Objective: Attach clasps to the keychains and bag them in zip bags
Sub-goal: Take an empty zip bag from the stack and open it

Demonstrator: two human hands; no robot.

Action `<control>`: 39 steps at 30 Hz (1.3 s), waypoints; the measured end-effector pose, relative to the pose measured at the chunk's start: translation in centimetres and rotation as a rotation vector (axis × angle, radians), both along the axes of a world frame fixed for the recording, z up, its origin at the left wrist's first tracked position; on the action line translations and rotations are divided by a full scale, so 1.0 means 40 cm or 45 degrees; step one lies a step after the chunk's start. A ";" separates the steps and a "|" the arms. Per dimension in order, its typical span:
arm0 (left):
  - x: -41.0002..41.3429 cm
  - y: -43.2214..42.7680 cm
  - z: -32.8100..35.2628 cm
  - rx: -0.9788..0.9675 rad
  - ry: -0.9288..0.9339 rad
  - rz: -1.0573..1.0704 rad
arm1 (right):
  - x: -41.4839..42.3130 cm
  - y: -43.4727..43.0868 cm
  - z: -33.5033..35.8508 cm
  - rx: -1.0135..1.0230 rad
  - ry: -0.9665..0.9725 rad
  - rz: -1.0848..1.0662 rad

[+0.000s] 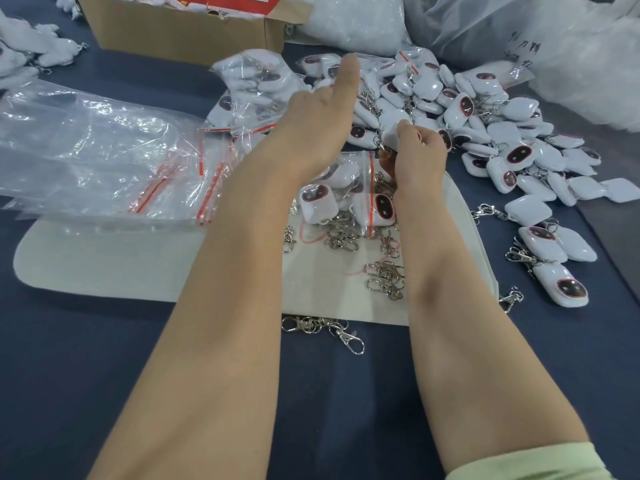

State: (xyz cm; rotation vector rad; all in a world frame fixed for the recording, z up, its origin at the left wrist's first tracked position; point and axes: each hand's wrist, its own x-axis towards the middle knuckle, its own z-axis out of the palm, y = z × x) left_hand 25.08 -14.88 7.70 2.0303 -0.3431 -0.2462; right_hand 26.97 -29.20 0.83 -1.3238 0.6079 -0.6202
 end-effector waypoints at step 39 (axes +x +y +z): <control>-0.014 -0.058 -0.038 0.436 -0.415 -0.061 | -0.005 0.001 0.006 -0.002 0.010 -0.040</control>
